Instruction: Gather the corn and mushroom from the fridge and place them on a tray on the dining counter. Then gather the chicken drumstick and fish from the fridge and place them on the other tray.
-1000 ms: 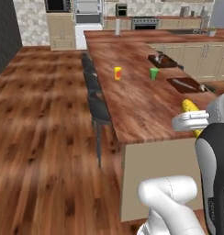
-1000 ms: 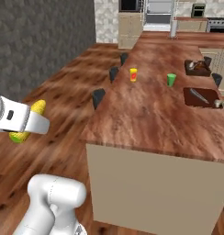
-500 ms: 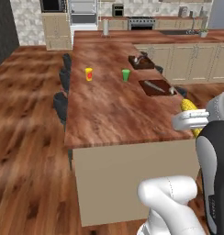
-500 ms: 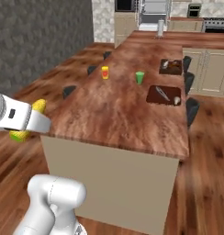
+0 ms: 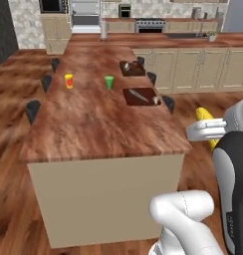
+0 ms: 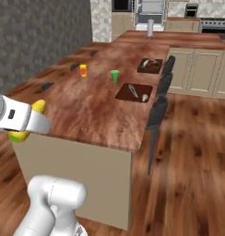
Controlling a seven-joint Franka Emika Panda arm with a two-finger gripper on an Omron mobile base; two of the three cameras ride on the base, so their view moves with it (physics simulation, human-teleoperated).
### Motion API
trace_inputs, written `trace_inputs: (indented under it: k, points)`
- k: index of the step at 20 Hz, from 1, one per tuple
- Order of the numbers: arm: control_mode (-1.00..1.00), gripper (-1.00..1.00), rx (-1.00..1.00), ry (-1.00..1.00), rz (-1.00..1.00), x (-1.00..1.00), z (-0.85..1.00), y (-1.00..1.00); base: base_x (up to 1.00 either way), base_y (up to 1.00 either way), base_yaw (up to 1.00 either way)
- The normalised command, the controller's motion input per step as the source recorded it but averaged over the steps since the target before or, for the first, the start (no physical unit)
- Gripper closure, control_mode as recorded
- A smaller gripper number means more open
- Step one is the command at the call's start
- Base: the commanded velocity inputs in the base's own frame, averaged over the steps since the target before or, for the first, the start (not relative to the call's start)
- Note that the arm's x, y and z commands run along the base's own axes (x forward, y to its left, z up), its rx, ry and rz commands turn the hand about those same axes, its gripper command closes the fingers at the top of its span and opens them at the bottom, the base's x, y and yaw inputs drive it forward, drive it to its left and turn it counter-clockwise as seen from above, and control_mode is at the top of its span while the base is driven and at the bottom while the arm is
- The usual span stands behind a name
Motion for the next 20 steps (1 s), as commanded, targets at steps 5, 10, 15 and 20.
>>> trace_inputs:
  k: [5,10,15,20]
  points:
    - [1.00,1.00,0.00,0.00,0.00,0.00,0.00,0.00,0.39,-0.97,0.23]
    - [1.00,1.00,0.00,0.00,0.00,0.00,0.00,0.00,0.37,-0.97,0.26]
    - [1.00,1.00,0.00,0.00,0.00,0.00,0.00,0.00,0.22,-0.92,0.28]
    - [1.00,1.00,0.00,0.00,0.00,0.00,0.00,0.00,0.31,-0.80,0.26]
